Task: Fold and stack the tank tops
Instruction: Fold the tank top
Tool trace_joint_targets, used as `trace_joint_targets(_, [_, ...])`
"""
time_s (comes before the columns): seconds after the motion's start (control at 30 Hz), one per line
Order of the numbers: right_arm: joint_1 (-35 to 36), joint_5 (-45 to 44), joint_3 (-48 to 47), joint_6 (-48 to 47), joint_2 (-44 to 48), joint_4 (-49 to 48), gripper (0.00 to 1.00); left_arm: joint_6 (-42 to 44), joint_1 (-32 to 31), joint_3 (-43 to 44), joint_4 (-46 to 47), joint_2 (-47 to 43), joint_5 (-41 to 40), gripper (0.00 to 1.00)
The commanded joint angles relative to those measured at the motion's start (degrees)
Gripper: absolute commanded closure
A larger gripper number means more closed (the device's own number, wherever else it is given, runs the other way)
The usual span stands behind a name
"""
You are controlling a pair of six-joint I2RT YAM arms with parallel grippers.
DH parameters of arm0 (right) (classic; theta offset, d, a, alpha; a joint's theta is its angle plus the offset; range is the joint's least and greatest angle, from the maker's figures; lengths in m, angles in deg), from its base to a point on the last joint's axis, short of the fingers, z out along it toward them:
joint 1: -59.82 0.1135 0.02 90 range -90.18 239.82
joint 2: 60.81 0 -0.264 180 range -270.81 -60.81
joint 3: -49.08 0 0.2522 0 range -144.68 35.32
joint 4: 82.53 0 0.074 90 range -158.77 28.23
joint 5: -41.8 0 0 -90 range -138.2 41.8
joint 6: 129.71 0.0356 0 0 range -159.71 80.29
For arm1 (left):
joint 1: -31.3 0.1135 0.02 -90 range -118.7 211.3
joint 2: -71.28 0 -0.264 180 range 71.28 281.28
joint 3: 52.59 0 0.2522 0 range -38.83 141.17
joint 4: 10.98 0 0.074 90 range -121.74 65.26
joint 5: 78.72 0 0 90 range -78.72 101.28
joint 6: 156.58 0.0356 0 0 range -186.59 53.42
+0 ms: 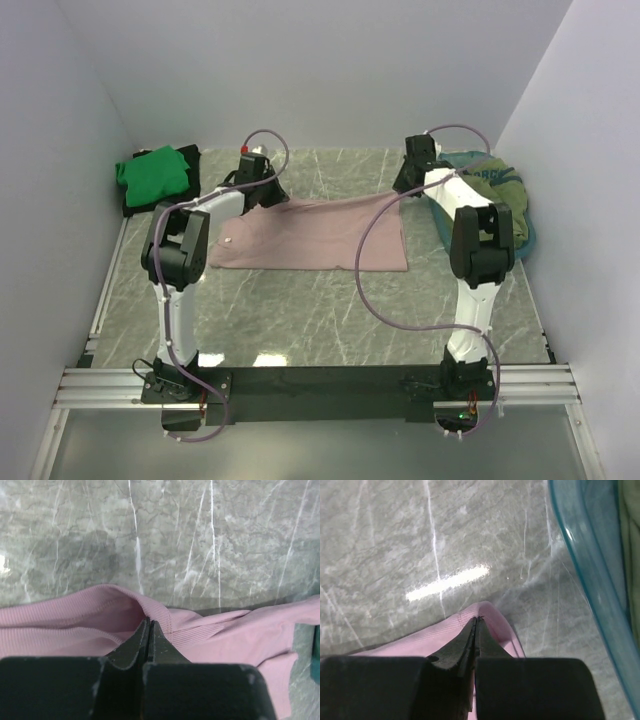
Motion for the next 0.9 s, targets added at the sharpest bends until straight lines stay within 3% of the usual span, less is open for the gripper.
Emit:
trace_joint_targets(0.0, [-0.01, -0.46, 2.14, 0.38, 5.74, -3.75, 1.00, -0.56, -0.23, -2.02, 4.68, -5.10, -0.31, 1.00])
trace_joint_targets(0.87, [2.97, -3.89, 24.47, 5.39, 17.78, -6.48, 1.00, -4.96, -4.19, -15.90, 2.48, -14.07, -12.00, 1.00])
